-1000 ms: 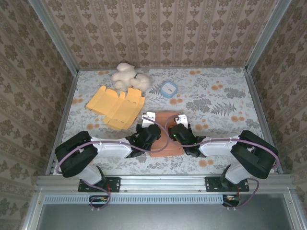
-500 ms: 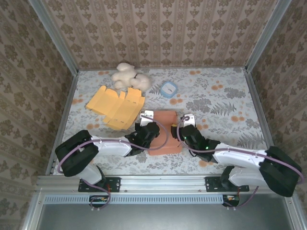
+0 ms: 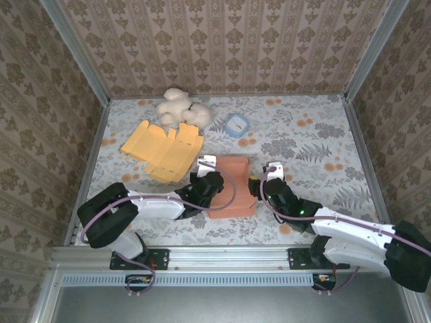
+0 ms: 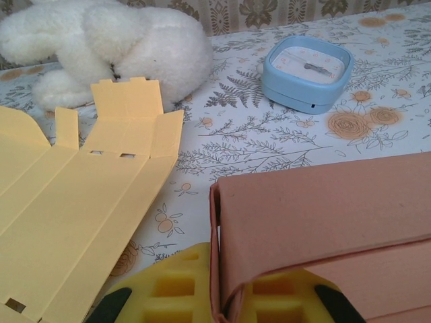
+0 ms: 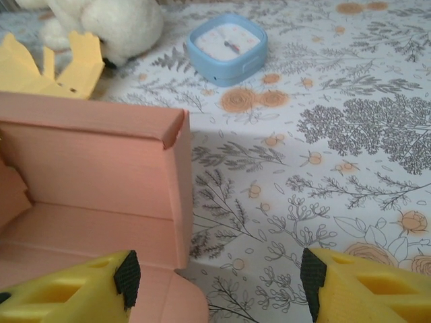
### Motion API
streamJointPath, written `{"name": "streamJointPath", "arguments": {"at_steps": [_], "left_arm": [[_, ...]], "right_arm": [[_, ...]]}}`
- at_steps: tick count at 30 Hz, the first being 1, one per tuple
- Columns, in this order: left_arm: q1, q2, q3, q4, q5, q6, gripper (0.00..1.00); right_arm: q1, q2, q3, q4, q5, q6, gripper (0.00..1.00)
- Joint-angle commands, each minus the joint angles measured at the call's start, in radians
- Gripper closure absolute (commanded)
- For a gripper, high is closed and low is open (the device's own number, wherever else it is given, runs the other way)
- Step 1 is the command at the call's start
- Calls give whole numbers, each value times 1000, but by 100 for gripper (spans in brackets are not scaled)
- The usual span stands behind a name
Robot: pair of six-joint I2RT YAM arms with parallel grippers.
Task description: Fold the paper box
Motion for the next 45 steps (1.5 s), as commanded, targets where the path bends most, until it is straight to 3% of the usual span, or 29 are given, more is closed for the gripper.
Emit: {"name": "streamJointPath", "arguments": {"at_steps": [1,8,15,21,25,27,30,33,35,39,45], "left_arm": [[4,2,0,3,10,-21,100],[3,0,-1,2,19,-22,100],[4,-5,-15,10,20,-26,100],[12,-16,-35,23,22,-25,100],[15,-22,-40,25,25,-28,100],[15,-23,-40,24,25,-29,100],[15,-23,-38,24,23,-30,100],[15,-18,-35,21,23,-29,100],[16,-13,-34,19,22,-30,100],[16,-12,-33,21,25,-34,100],[16,-23,-35,18,29,-35,100]], "right_arm": [[-6,78,42,75,-9,-51,33],[-7,289,125,223,-15,-86,34],[-11,435,195,220,132,-79,41],[-14,462,194,163,285,-49,57],[-14,485,204,135,318,-45,72],[-14,499,219,109,317,-34,75],[-12,506,228,102,329,-26,72],[-11,493,211,146,183,-32,52],[-10,487,198,162,92,-24,45],[-8,510,175,184,-30,-10,44],[-10,570,161,199,29,7,46]]}}
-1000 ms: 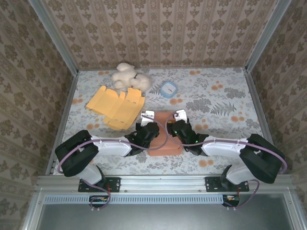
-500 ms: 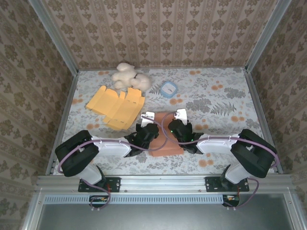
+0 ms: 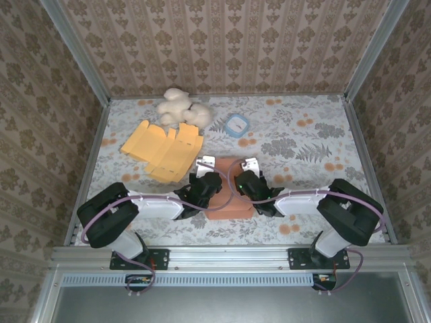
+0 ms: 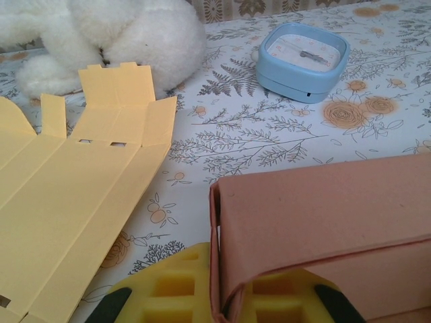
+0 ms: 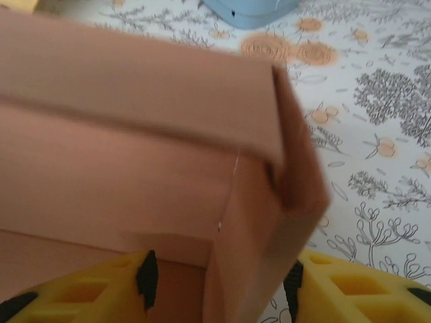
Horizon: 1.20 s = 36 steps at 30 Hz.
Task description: Fold the paper box
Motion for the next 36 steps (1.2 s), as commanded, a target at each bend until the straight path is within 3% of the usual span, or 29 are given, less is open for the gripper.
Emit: {"name": "streamJointPath", "arguments": {"at_steps": [1,8,12,16,22,26,36], "left_arm": [[4,-24,-14,1,-16,-17,100],[5,-27,-17,-2,-21,-17,100],[7,-24,-19,0,-22,-18,100],[10,-24,-14,3,-16,-16,100],[13,2,6,1,-13,-6,100],[18,22,28,-3,-5,12,100],[80,30,70,-50,103,32,100]], "right_arm": [[-3,35,-16,11,24,24,47],[-3,43,16,-104,199,77,63],[-2,46,26,-165,258,100,65],[-3,47,16,-129,202,93,63],[6,-29,-6,-16,-57,51,45],[12,-146,-2,-90,-124,65,41],[8,-657,-25,-538,0,11,38]]}}
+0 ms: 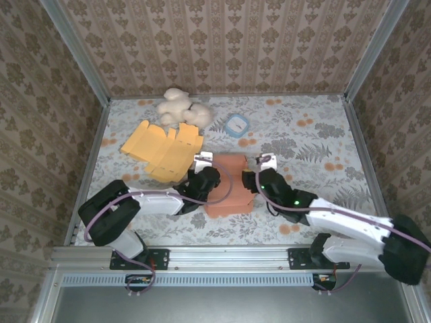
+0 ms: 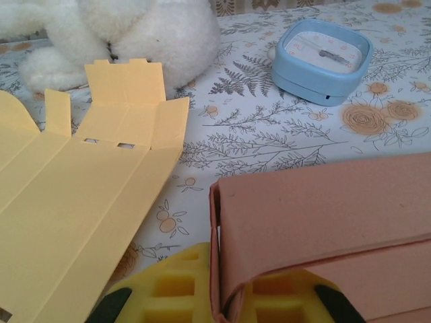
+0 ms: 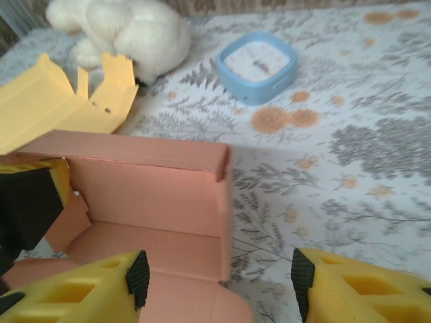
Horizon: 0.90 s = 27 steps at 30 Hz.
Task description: Fold the paper box
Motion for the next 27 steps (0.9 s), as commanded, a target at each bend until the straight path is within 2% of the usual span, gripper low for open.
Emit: {"name": "streamJointPath", "arguments": {"at_steps": [1,4,9,14,16,19,24,27], "left_arm": [[17,7,46,-41,71,50,100],[32,3,93,-126,122,113,100],[51,-6,199,-324,239,261,100],[58,12,352,-580,291,449,100],[59,30,419,-675,297,554,100],[50,43,484,-769,349,785,99],[44,11,545,-906,545,1134,99],[33,6,598,-1006,636,1286,99]], "right_arm": [[-2,-154,-3,-236,65,-69,37],[-12,-265,11,-277,111,-142,35],[-19,-370,-12,-176,111,-325,33],[-23,-484,-128,-86,88,-303,34],[-24,-545,-177,-63,97,-300,31],[-25,-636,-196,-102,145,-278,29],[-26,-761,-232,-124,198,-262,25],[-26,-800,-248,-128,204,-253,25]]}}
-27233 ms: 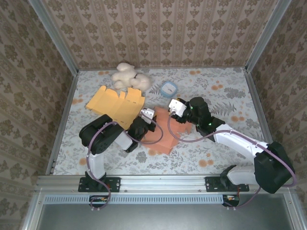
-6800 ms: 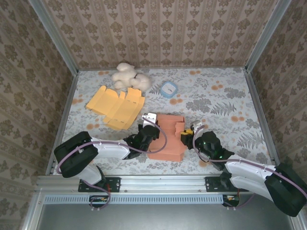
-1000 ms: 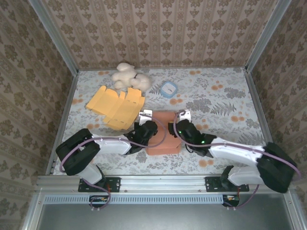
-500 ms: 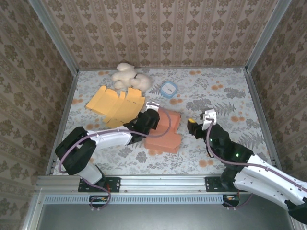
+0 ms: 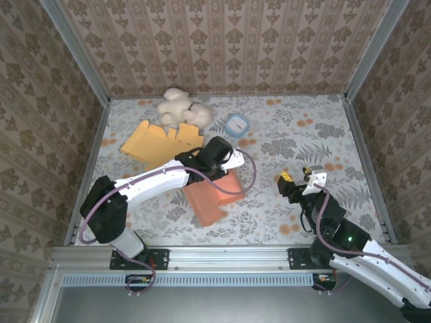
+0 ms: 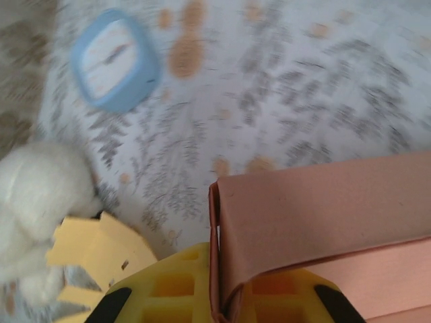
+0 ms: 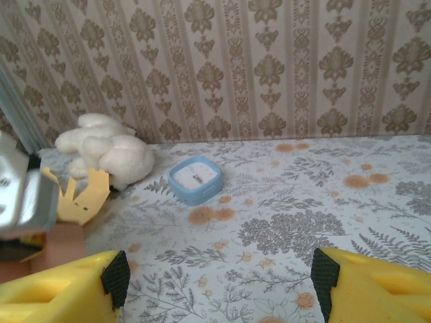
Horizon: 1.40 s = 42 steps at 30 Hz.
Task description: Fold the paper box
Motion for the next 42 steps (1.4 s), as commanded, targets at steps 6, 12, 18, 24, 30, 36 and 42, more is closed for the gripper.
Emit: {"name": "streamJointPath", "arguments": {"at_steps": [6,12,18,24,30,36,42], "left_arm": [[-44,77,178,-281,121,418,100],[-88,212,241,-297,53,485,100],[-121,298,210,-144,-4,574,98],[-136,366,161,8,-5,633,94],[-140,432,187,13,1,650,87],[-147,452,224,-8,-20,658,77],[-151,435,236,-5,-57,639,62]], "right_arm": [[-6,-39,-24,-26,48,23,24],[-8,-41,-23,-32,53,27,24],[-9,-46,-29,-38,83,37,24],[-14,-77,-42,-44,102,45,24],[-16,-84,-50,-38,97,47,24],[-19,-84,-52,-37,93,51,24],[-23,-84,-52,-41,93,53,24]]}}
